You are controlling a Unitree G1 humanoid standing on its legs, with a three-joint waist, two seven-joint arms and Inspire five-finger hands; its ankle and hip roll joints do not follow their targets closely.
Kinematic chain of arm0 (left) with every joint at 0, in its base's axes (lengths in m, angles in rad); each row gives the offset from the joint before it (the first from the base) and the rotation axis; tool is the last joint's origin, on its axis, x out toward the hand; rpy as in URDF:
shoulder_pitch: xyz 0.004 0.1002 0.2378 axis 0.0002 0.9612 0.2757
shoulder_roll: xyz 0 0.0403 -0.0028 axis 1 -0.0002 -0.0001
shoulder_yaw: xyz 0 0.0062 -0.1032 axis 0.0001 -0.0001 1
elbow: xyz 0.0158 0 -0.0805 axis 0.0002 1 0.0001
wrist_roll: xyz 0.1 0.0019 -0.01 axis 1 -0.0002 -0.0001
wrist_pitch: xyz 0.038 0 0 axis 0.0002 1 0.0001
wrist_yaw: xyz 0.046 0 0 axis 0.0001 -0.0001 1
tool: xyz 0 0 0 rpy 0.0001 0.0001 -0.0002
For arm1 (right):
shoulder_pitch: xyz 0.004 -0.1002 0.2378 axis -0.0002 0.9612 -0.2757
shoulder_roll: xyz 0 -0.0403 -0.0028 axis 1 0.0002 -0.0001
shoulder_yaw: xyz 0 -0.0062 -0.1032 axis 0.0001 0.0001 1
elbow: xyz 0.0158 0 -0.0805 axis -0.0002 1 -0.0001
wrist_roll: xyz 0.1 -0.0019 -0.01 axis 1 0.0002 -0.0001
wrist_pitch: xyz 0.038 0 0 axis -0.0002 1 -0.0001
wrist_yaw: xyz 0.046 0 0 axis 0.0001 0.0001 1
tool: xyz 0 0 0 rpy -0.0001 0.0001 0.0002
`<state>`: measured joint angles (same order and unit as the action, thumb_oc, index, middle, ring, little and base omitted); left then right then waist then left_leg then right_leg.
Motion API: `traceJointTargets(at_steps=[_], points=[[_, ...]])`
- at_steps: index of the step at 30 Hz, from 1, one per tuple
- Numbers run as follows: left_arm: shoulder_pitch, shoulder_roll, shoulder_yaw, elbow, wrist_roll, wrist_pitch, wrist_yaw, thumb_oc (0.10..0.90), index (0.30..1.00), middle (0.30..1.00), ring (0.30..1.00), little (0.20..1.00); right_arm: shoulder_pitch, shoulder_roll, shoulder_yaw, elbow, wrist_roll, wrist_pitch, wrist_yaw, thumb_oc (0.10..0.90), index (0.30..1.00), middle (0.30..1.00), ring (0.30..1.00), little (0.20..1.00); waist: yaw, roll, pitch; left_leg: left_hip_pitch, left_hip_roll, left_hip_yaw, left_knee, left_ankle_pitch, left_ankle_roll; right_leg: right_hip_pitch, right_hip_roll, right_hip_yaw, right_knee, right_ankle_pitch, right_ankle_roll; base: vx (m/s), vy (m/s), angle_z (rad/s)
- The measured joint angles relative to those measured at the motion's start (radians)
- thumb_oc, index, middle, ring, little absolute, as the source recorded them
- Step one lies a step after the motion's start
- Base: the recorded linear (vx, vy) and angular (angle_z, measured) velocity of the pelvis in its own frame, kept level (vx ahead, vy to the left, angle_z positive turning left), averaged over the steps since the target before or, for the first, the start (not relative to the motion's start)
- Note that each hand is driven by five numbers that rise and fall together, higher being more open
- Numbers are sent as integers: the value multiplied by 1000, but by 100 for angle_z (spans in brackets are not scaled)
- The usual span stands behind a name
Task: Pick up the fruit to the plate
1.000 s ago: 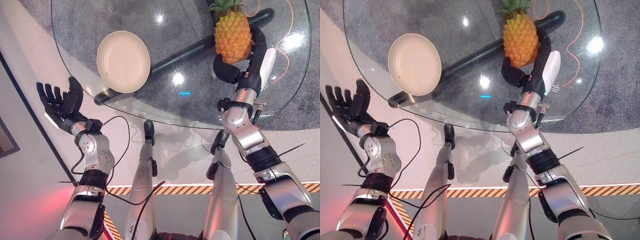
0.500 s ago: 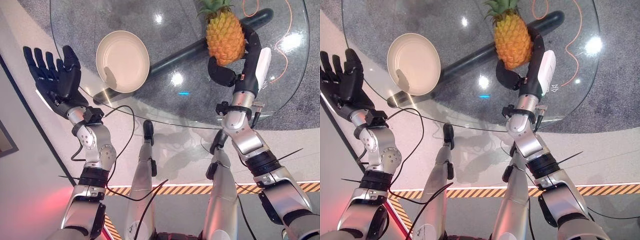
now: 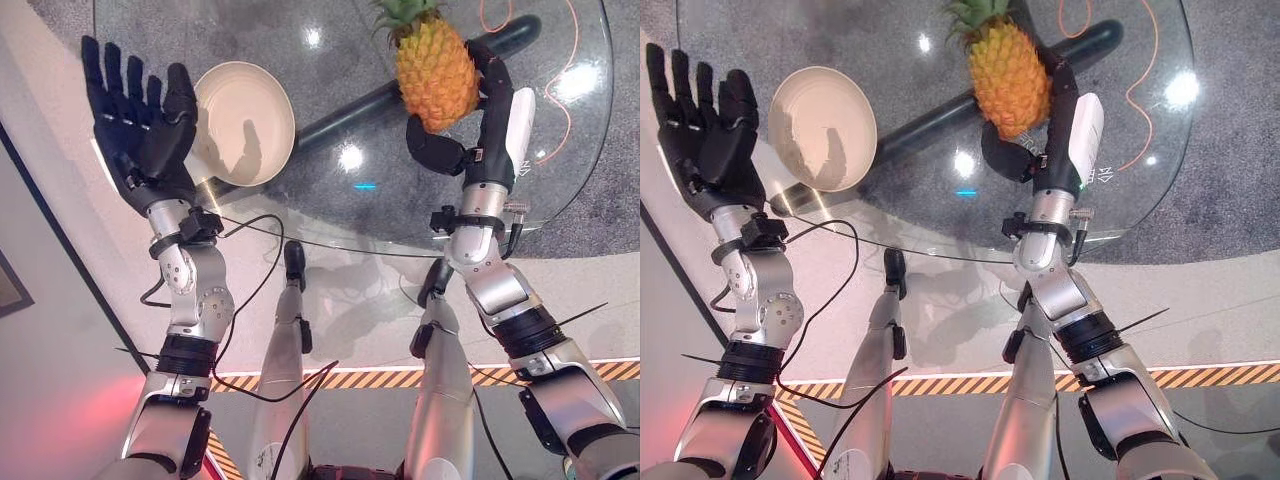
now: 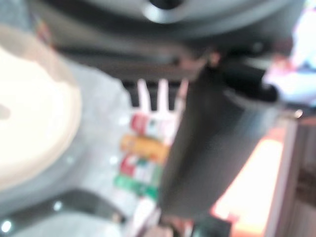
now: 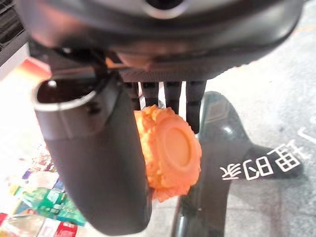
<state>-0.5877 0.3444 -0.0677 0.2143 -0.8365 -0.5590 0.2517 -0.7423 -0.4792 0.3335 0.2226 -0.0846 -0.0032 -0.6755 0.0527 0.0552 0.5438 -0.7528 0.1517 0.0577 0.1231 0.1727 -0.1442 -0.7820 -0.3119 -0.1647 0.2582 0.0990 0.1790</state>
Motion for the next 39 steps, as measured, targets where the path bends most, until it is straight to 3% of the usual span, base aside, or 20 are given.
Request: traceJointTargets(at_steps=[10,23,29,39], points=[[-16,-1,-45,0,-96,88,-114,800,900,900,900,900,-2,-17,2,-5,-11,-36,73,100,300,300,300,200,0,0,0,0,-2,0,0,0,0,0,-3,-1,0,0,1,0,0,0],[-52,0,-106,0,-166,186,-115,800,900,900,900,900,-1,-39,9,-19,-22,-64,177,100,300,300,300,200,-5,0,0,0,-3,1,-2,0,0,-1,-4,-1,-1,-2,2,0,0,0],[-53,-2,-112,0,-248,224,-121,800,900,900,900,900,-2,-47,44,-90,-23,-65,223,100,300,300,300,200,-5,0,0,0,-4,1,-4,0,0,-2,-4,-1,-1,-3,3,-3,-11,0],[-57,-4,-124,0,-250,274,-84,800,900,900,900,900,-27,-62,112,-118,-23,-65,290,100,300,300,300,200,-3,0,0,0,-5,0,-5,0,1,-2,-6,-2,-1,-3,4,0,0,0]])
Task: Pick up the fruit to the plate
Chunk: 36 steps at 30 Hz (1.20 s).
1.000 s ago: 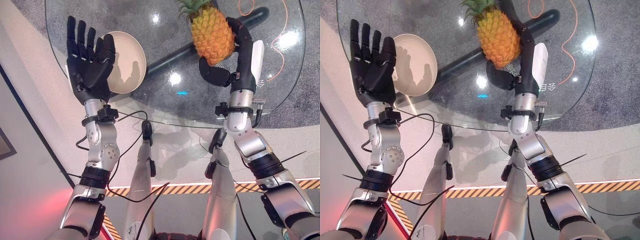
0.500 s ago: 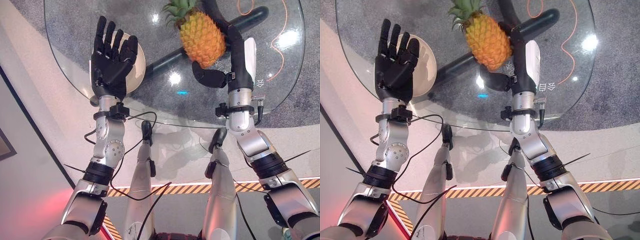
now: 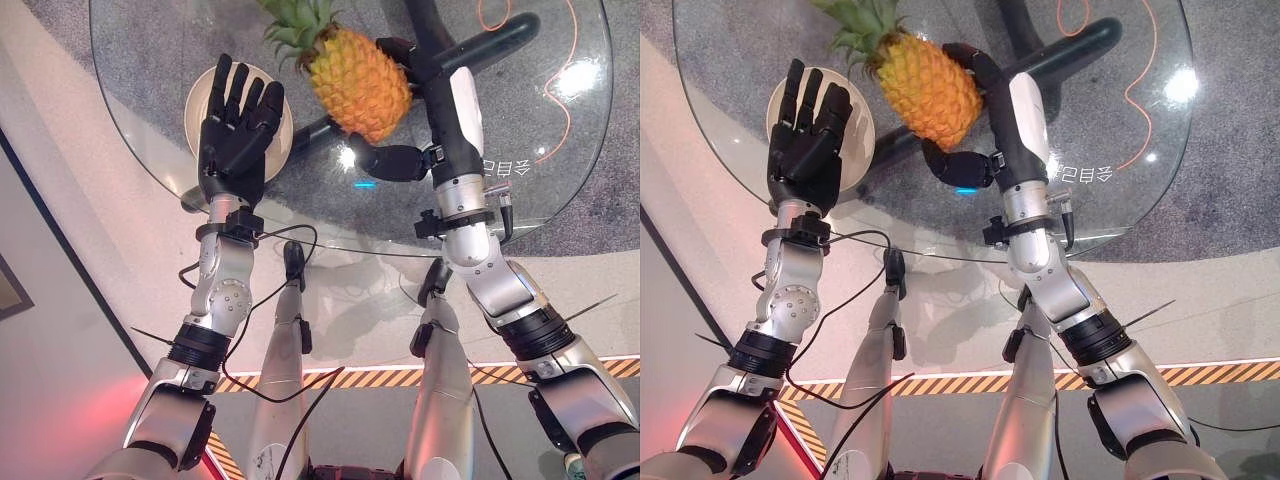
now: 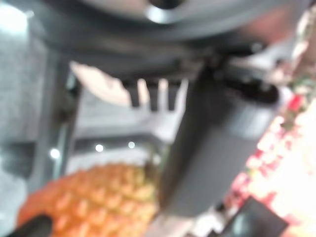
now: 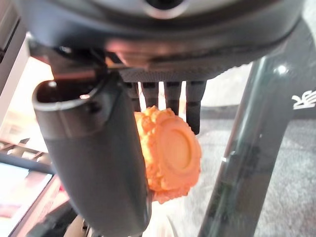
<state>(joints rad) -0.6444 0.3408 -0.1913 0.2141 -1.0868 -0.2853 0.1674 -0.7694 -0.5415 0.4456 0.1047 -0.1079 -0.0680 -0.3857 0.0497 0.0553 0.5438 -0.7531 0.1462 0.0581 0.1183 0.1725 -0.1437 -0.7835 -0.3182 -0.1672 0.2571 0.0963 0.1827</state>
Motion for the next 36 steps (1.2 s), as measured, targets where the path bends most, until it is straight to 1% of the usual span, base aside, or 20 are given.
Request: traceJointTargets(at_steps=[2,6,13,20,25,30,36], points=[[-2,0,-6,0,0,3,21,800,900,900,900,900,-6,-1,13,0,0,0,13,100,300,300,300,200,0,0,0,0,0,0,0,0,0,0,0,-1,0,0,0,0,0,0],[-7,0,-10,0,-2,3,23,800,900,900,900,900,-16,-4,31,0,0,1,34,100,300,300,300,200,2,0,0,0,-1,0,-1,0,0,0,-1,-2,0,0,0,0,0,0],[-13,-2,-15,0,-80,2,17,800,900,900,900,900,-46,-11,52,0,1,15,43,100,300,300,300,200,2,0,0,0,-3,0,-2,0,0,0,-4,-3,0,-1,1,0,0,0],[-12,-7,-22,0,-134,-3,13,800,900,900,900,900,-47,-11,57,0,2,16,51,100,300,300,300,200,3,0,0,0,-6,0,-2,0,1,0,-7,-3,0,-2,3,0,0,0],[-9,-18,-25,0,-153,-5,-4,800,900,900,900,900,-49,-11,57,0,2,21,59,100,300,300,300,200,3,0,0,0,-7,0,-3,0,1,0,-9,-4,0,-3,4,0,0,0],[-9,-19,-25,0,-163,-7,-14,800,900,900,900,900,-52,-13,62,-11,3,44,71,100,300,300,300,200,2,0,0,0,-13,0,-13,5,6,0,-15,-10,0,-4,5,1,1,3],[-8,-20,-24,0,-210,-20,-54,800,900,900,900,900,-53,-11,71,-18,3,52,92,100,300,300,300,200,6,0,0,0,-17,-3,-14,6,6,4,-19,-15,0,-5,7,0,1,1]])
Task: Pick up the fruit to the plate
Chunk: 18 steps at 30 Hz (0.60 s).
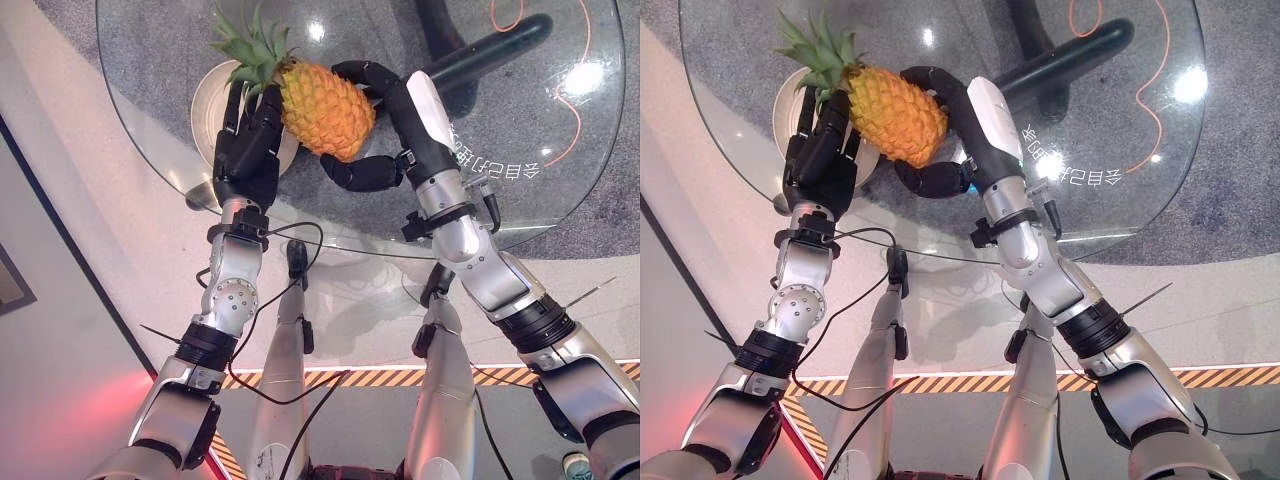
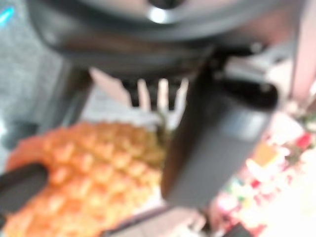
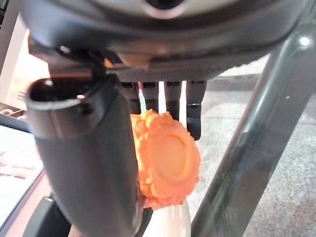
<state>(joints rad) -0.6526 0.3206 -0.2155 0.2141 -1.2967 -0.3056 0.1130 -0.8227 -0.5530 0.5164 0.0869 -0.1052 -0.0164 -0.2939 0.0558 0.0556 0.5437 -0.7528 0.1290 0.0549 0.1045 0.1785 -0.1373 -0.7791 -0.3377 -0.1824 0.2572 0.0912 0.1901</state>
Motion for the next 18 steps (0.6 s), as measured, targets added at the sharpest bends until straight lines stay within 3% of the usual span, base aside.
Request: traceJointTargets(at_steps=[18], points=[[1,-1,5,0,-21,-33,-62,800,900,900,900,900,-9,0,11,-19,0,2,1,100,300,300,300,200,-3,0,0,0,-1,-7,0,1,1,1,0,-1,1,0,0,0,0,0]])
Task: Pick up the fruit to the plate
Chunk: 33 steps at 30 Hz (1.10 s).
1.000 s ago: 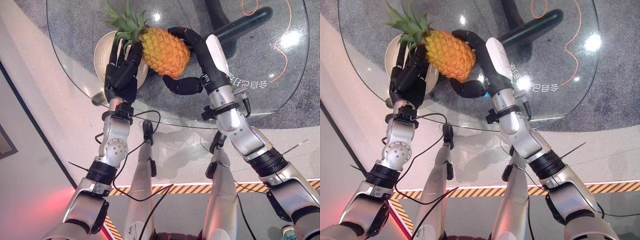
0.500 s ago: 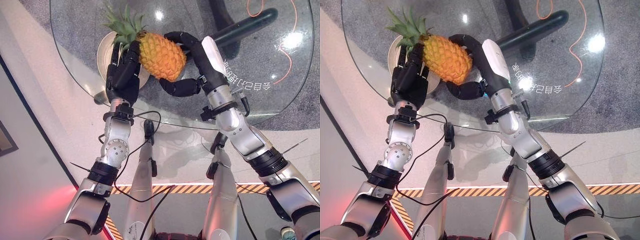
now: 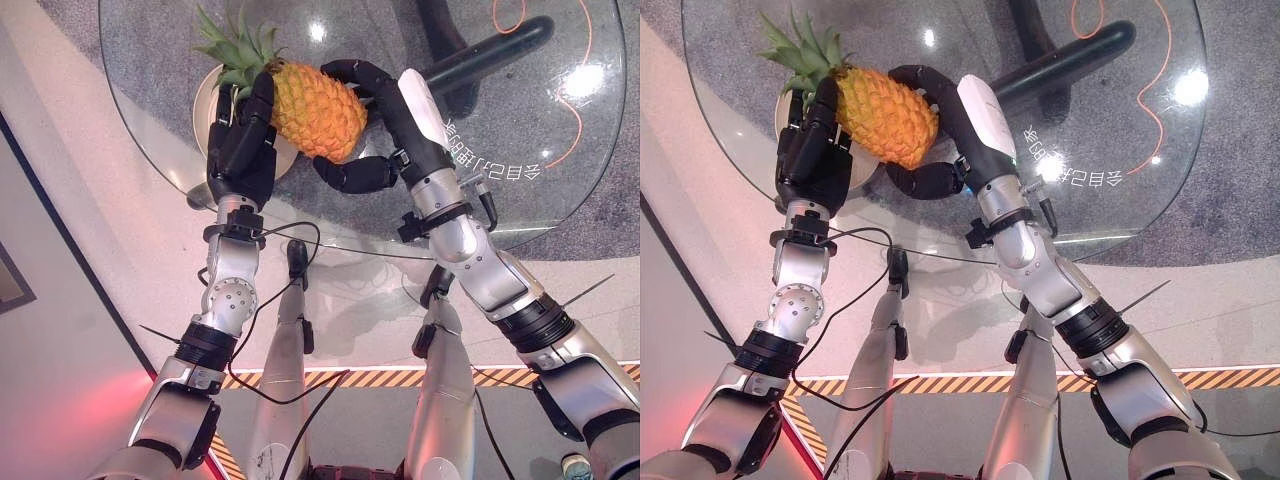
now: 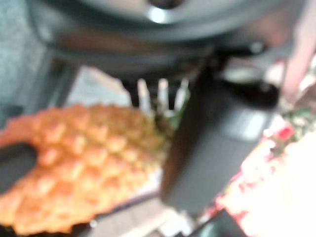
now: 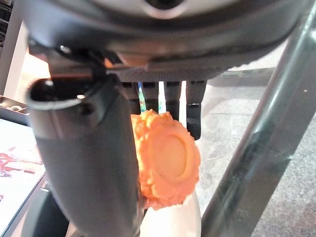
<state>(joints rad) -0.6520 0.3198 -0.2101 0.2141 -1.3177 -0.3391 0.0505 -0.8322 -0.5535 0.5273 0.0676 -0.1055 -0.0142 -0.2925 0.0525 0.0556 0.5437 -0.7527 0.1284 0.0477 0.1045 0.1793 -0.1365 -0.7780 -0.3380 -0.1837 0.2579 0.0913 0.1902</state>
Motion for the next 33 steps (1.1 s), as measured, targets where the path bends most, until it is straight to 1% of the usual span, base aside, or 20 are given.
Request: traceJointTargets(at_steps=[21,22,23,24,25,26,28,33], points=[[0,3,9,0,0,0,-2,800,900,900,900,900,-21,-4,0,0,-12,1,28,100,300,300,300,200,0,0,0,0,-2,-2,0,1,1,1,-2,-1,1,0,0,0,0,0],[0,3,9,0,0,0,-3,762,867,867,867,862,-21,-7,0,0,-12,1,31,100,300,300,300,200,0,0,0,0,-2,-2,0,1,1,2,-2,-2,1,0,0,0,0,0],[0,3,9,0,0,0,-3,320,488,488,488,420,-22,-9,0,0,-12,0,32,100,300,300,300,200,0,0,0,0,-2,-2,0,1,1,2,-2,-2,1,0,0,0,0,0],[0,3,9,0,0,0,-3,278,453,453,453,378,-22,-11,1,0,-12,0,34,100,300,300,300,200,0,0,0,0,-2,-3,0,1,1,2,-2,-2,1,0,0,0,0,0],[0,3,9,0,0,0,-3,114,312,312,312,214,-22,-14,1,-2,-12,0,35,100,300,300,300,200,0,0,0,0,-2,-3,0,1,1,2,-2,-2,1,0,0,0,0,0],[0,3,9,0,0,-1,-3,100,300,300,300,200,-22,-19,2,-7,-12,0,36,100,300,300,300,200,1,0,0,0,-2,-3,0,1,1,2,-2,-2,1,0,0,0,0,0],[0,3,13,0,1,-6,-3,100,300,300,300,200,-23,-27,2,-19,-12,-8,39,100,300,300,300,200,0,0,0,0,-2,-3,0,2,1,2,-2,-2,1,0,0,0,0,0],[0,4,27,9,14,-44,-5,100,300,300,300,200,-24,-31,8,-50,-25,-24,50,100,300,300,300,200,-2,0,0,0,-2,-3,0,2,1,2,-2,-2,1,0,0,0,0,0]])
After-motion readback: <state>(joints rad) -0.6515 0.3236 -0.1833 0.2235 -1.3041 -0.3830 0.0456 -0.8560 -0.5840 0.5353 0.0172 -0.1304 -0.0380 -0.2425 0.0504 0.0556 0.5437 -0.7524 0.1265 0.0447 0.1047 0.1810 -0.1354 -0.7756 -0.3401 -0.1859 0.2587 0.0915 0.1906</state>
